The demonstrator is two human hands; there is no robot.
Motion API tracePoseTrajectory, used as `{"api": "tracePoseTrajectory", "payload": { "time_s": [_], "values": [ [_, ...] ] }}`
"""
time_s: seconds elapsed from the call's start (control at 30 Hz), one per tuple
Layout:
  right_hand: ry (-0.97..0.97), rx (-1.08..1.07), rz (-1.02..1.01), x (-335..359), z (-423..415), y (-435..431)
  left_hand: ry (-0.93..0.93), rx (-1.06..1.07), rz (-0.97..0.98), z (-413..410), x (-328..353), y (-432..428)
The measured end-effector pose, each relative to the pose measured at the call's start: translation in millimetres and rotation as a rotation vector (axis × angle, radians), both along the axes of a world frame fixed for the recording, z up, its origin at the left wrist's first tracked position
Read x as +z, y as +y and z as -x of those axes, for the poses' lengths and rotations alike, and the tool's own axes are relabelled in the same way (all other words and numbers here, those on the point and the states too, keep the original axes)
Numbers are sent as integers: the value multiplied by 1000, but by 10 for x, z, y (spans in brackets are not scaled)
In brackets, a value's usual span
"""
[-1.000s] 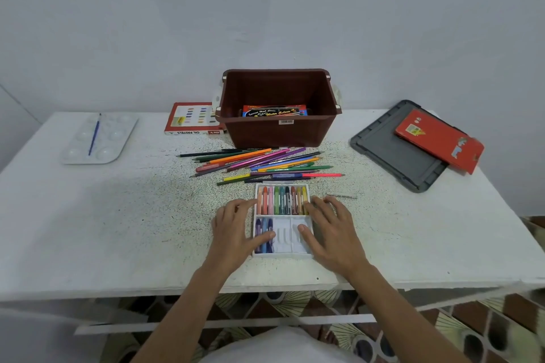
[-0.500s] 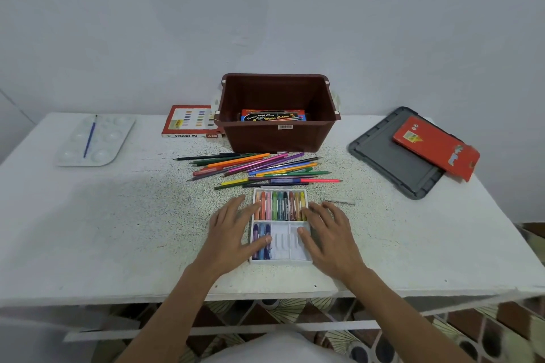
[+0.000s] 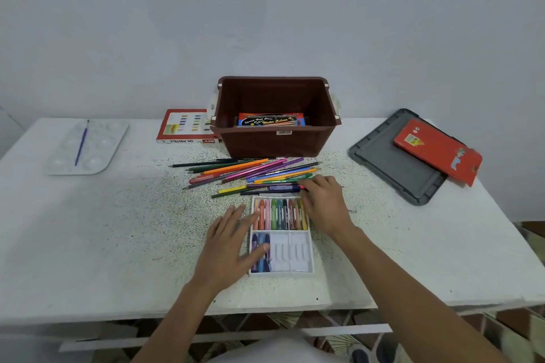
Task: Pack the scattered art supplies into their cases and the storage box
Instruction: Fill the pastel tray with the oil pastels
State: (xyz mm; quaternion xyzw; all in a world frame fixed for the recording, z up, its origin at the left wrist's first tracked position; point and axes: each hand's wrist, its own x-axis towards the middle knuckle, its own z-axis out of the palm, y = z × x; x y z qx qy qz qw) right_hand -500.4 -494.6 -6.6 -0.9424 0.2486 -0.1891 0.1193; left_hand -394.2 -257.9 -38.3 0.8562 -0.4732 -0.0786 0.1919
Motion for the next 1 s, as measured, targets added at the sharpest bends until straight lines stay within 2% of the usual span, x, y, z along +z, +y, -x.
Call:
{"api": "tracePoseTrajectory", "payload": {
  "time_s": [0.27, 0.57, 0.67, 0.87, 1.0],
  "values": [
    [190, -4, -81, 191, -243, -115, -13, 5, -30, -14, -15, -2],
    [329, 39, -14, 286, -356, -76, 2, 6, -13, -17, -16, -10],
    [228, 97, -66, 282, -301, -80, -5, 6, -21, -14, -2, -14],
    [-105, 118, -428, 449, 0, 150, -2, 5, -6, -16, -13, -9],
    [-180, 127, -561, 503, 273, 427, -4, 10, -13, -4, 13, -11]
  ]
}}
